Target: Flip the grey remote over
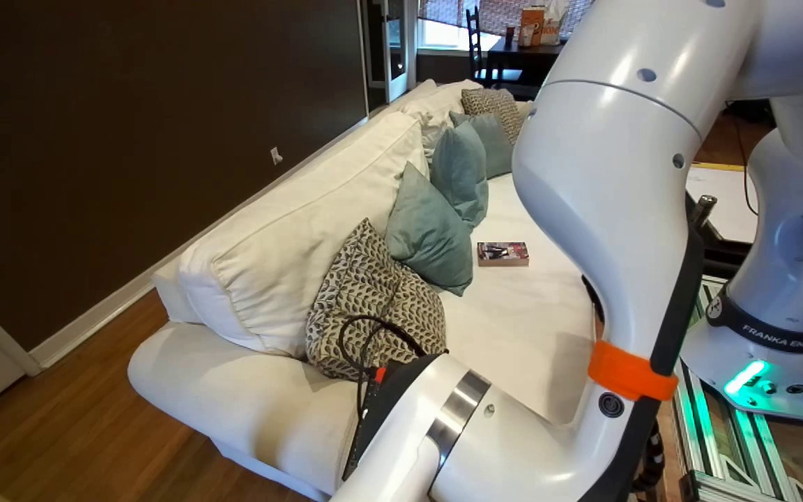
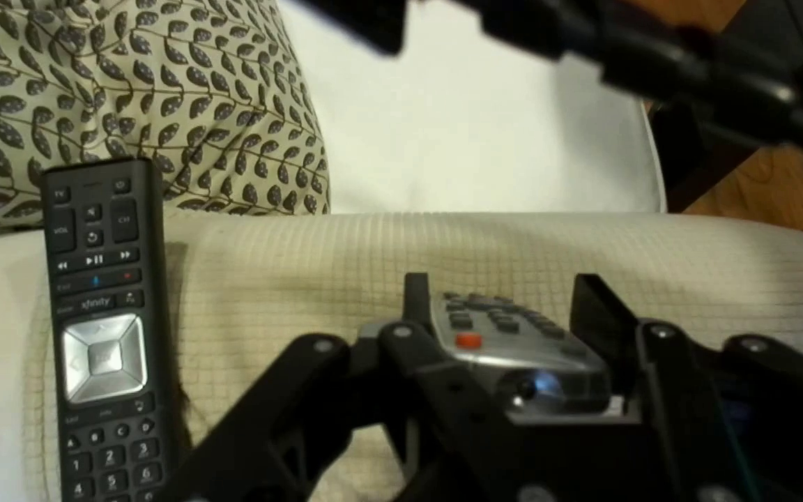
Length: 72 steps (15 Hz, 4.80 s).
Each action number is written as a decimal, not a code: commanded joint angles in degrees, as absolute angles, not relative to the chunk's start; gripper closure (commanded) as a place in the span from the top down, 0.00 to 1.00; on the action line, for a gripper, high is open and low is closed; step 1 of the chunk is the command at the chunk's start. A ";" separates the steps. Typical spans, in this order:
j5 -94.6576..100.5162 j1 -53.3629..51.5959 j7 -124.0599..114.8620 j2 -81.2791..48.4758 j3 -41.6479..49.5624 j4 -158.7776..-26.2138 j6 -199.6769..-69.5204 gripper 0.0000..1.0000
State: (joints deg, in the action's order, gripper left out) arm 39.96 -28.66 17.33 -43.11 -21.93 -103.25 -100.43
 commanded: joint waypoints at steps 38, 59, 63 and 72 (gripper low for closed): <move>32.61 -18.25 16.61 -16.67 -21.90 -135.60 -137.63 1.00; 13.62 -20.22 17.55 12.52 -19.25 -156.83 -155.02 1.00; 13.41 -20.69 17.46 14.03 -19.07 -157.66 -155.02 1.00; 13.40 -20.68 17.47 14.03 -19.00 -157.66 -155.02 1.00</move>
State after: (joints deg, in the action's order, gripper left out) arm 13.05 -19.85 17.73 14.04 -19.87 -157.75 -155.27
